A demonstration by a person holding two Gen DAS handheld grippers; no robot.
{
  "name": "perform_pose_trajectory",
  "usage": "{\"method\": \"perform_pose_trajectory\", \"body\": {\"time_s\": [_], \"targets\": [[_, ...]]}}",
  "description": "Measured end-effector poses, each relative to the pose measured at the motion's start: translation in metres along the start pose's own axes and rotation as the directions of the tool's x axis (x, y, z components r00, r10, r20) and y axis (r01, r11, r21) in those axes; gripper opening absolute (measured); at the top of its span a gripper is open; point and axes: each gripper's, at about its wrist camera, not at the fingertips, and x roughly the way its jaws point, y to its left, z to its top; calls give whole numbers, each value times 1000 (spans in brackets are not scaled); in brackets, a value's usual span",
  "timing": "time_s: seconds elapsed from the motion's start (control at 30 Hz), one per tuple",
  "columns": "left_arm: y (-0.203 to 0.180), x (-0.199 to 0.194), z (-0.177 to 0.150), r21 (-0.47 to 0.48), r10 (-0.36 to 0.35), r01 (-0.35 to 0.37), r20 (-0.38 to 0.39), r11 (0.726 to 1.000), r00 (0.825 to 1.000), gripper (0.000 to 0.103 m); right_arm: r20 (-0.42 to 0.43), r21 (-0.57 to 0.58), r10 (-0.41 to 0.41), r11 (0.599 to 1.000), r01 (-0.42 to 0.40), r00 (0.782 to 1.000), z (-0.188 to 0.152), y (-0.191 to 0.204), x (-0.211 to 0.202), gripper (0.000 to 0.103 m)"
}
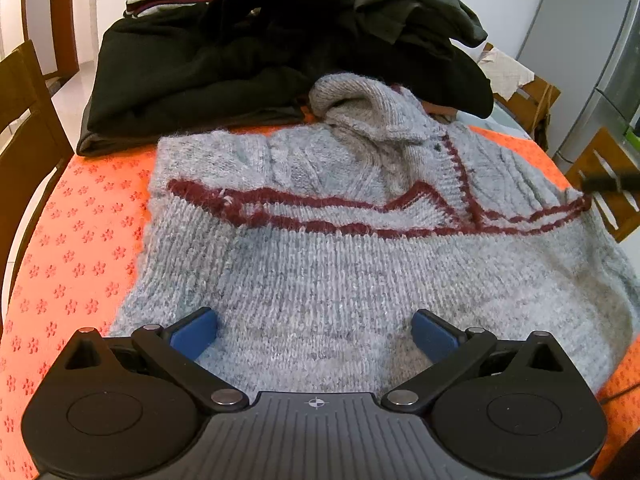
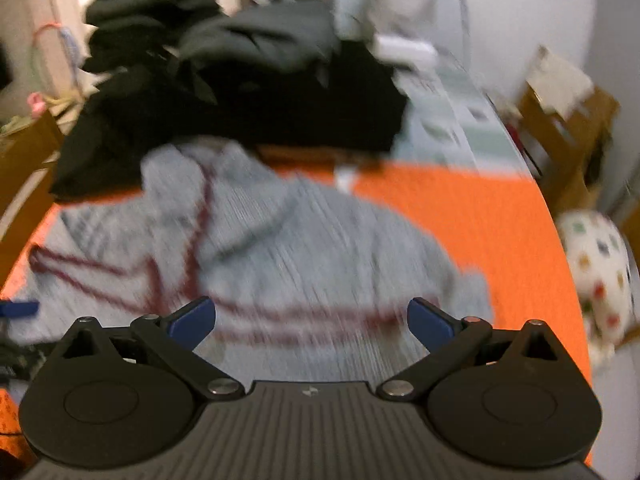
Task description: Fold clothes
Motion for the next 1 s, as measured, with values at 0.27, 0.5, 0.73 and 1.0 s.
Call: {"method": "perform_pose_trajectory", "body": {"time_s": [0.27,0.5,0.73,1.0], "targets": [[-1,1,-1,8,5,-5,8,1000,1000,103,6,-43,133,990,-132,991,79,22,60,103],[-2,3,0,12,11,-11,2,1000,1000,103,-38,8,199,980,-199,979,124,35,129,78],[-4,6,1,10,22,-22,4,1000,1000,103,-91,59,207,978,-202,974,140,44,182,60],[-3,5,1,4,22,-22,4,1000,1000,103,-92,82,220,974,-213,971,137,43,178,9]]}}
